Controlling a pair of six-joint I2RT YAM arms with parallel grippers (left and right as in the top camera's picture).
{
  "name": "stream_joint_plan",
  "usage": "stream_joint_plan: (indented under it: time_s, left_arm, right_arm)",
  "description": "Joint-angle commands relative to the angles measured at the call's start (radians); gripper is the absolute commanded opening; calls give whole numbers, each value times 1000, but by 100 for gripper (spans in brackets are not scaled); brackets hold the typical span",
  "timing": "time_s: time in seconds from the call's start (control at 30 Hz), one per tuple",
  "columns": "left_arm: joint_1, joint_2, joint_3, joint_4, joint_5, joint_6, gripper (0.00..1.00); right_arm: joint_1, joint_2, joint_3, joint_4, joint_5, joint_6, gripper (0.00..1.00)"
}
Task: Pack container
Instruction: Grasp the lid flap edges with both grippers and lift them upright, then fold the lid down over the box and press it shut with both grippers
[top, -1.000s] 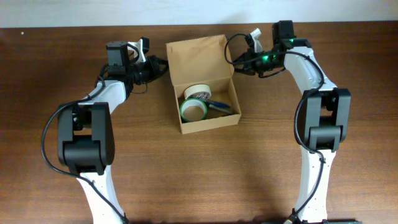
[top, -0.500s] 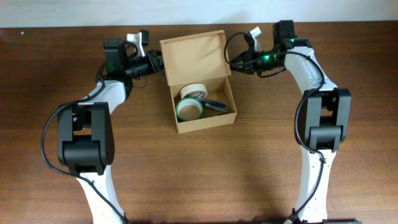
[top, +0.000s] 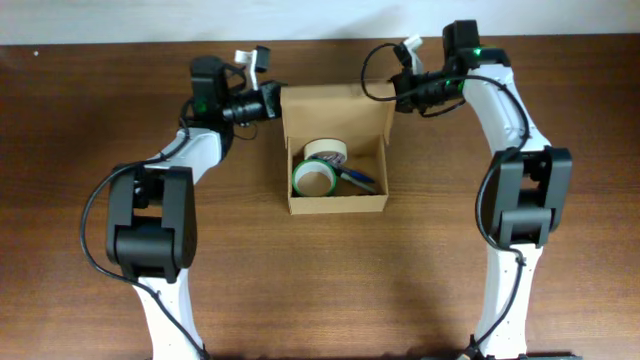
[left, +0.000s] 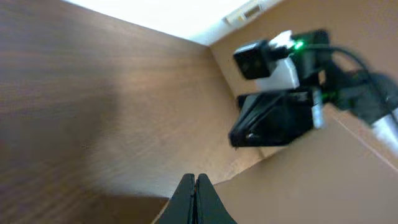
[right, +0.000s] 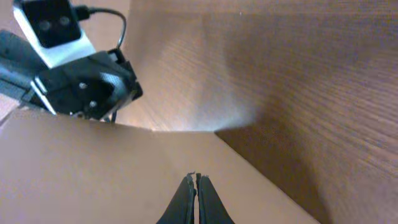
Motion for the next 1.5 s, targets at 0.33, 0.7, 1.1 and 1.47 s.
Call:
stream_joint_plan:
  time_s: [0.33, 0.7, 1.1, 1.47]
  left_arm:
    - [-16, -268, 21, -628, -209, 402, 2]
    - [-50, -493, 21, -1004, -501, 522, 2]
    - [-117, -505, 20, -1172, -582, 642, 2]
    - [-195, -466, 17, -1209, -668, 638, 2]
  right_arm:
    - [24, -171, 100, -300, 298, -180, 4]
    - [158, -288, 100, -510, 588, -153, 4]
    - [262, -313, 55, -625, 830, -70, 4]
    - [262, -313, -105, -545, 830, -71, 4]
